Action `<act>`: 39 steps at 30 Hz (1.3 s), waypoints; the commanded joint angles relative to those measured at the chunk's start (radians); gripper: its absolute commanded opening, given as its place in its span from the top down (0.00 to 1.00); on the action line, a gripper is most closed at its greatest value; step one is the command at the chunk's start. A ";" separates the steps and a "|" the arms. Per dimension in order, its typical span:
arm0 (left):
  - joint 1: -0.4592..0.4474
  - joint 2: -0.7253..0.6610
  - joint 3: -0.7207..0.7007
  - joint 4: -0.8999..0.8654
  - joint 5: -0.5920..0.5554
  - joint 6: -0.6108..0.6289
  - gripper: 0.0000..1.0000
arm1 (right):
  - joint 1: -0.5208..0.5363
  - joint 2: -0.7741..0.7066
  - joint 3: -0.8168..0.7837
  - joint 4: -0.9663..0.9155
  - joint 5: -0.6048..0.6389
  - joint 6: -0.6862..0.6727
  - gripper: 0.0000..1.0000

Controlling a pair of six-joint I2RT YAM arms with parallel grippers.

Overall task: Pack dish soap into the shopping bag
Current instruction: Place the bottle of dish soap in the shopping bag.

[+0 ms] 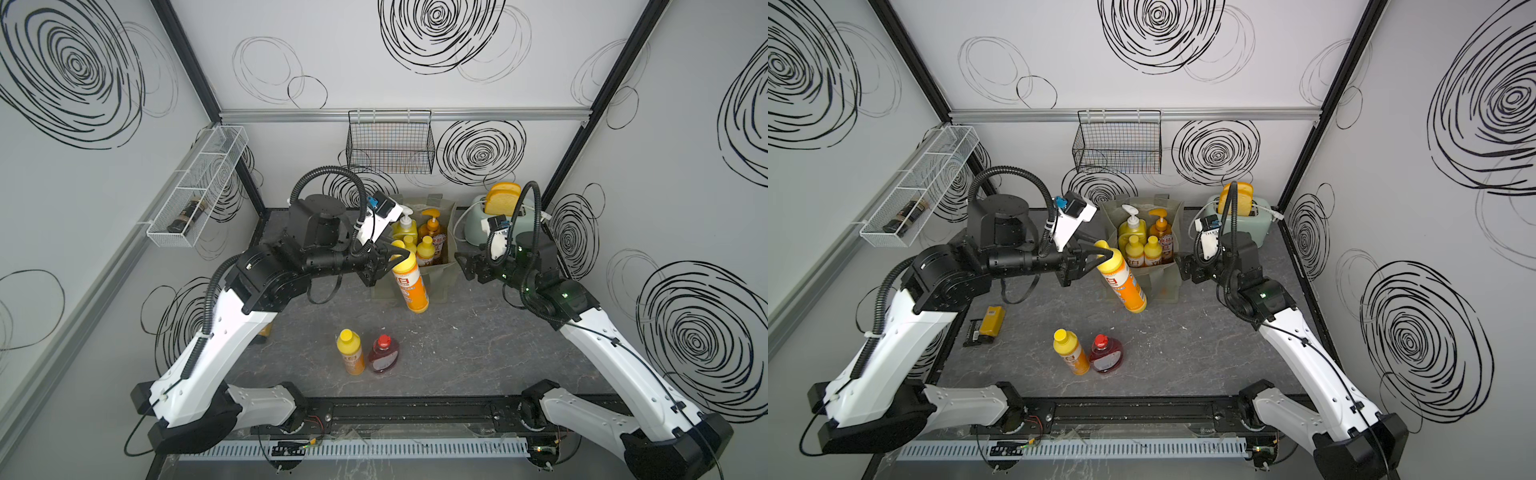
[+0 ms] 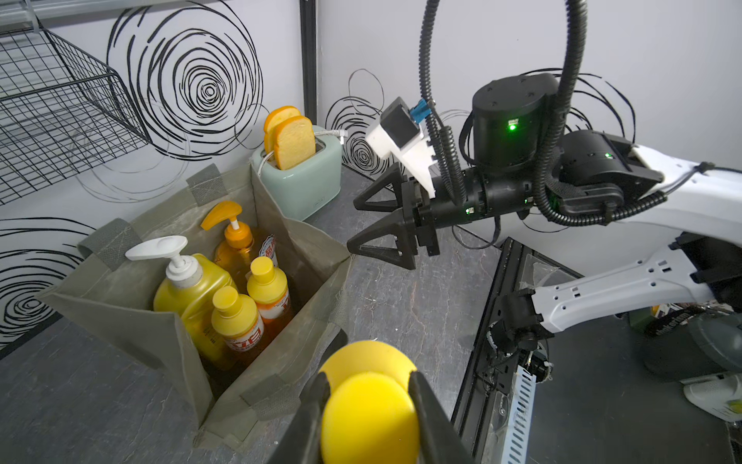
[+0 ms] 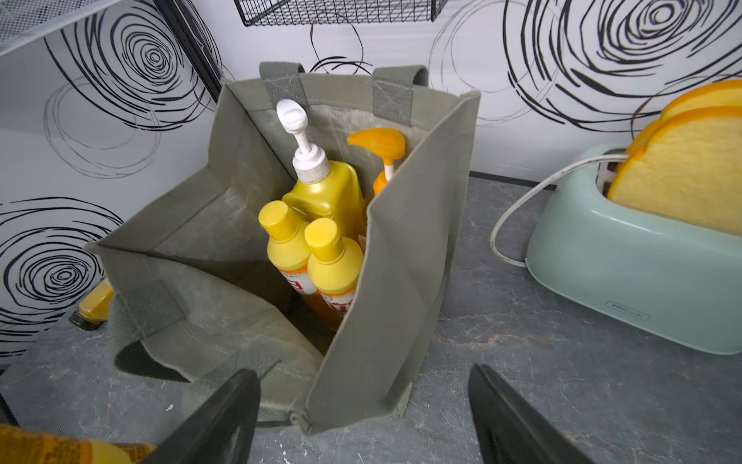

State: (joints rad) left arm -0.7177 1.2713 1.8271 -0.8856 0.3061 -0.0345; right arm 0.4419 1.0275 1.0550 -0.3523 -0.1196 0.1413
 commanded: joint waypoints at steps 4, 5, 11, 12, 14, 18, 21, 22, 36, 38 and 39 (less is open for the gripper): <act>0.007 -0.036 0.060 0.257 -0.069 -0.027 1.00 | -0.003 0.024 0.022 0.020 0.008 -0.009 0.15; 0.008 -0.038 0.060 0.269 -0.080 -0.028 1.00 | -0.004 0.022 0.012 0.018 0.010 -0.009 0.15; 0.015 -0.024 0.057 0.340 -0.094 -0.060 1.00 | 0.000 0.012 -0.050 -0.007 0.027 -0.010 0.16; 0.017 -0.017 0.059 0.352 -0.098 -0.066 1.00 | 0.002 0.008 -0.060 -0.011 0.026 -0.009 0.16; 0.018 -0.005 0.065 0.369 -0.103 -0.076 1.00 | 0.007 -0.004 -0.075 -0.015 0.026 -0.007 0.16; 0.020 0.025 0.067 0.422 -0.090 -0.093 1.00 | 0.017 -0.026 -0.106 -0.029 0.024 -0.001 0.16; 0.019 0.046 0.059 0.468 -0.078 -0.107 1.00 | 0.023 -0.044 -0.127 -0.034 0.009 0.007 0.16; 0.018 0.058 0.062 0.476 -0.082 -0.108 1.00 | 0.026 -0.049 -0.133 -0.034 0.008 0.010 0.16; -0.039 0.172 0.047 0.603 -0.150 -0.037 1.00 | 0.035 -0.083 -0.149 -0.054 -0.006 0.018 0.16; -0.054 0.205 0.073 0.601 -0.153 -0.018 1.00 | 0.034 -0.083 -0.149 -0.054 -0.011 0.019 0.16; -0.059 0.221 0.083 0.598 -0.152 -0.007 1.00 | 0.034 -0.085 -0.149 -0.054 -0.012 0.019 0.16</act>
State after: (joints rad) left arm -0.7582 1.4738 1.8446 -0.5060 0.1616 -0.0788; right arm 0.4698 0.9604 0.9161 -0.3794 -0.1192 0.1543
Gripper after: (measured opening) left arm 0.319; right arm 0.842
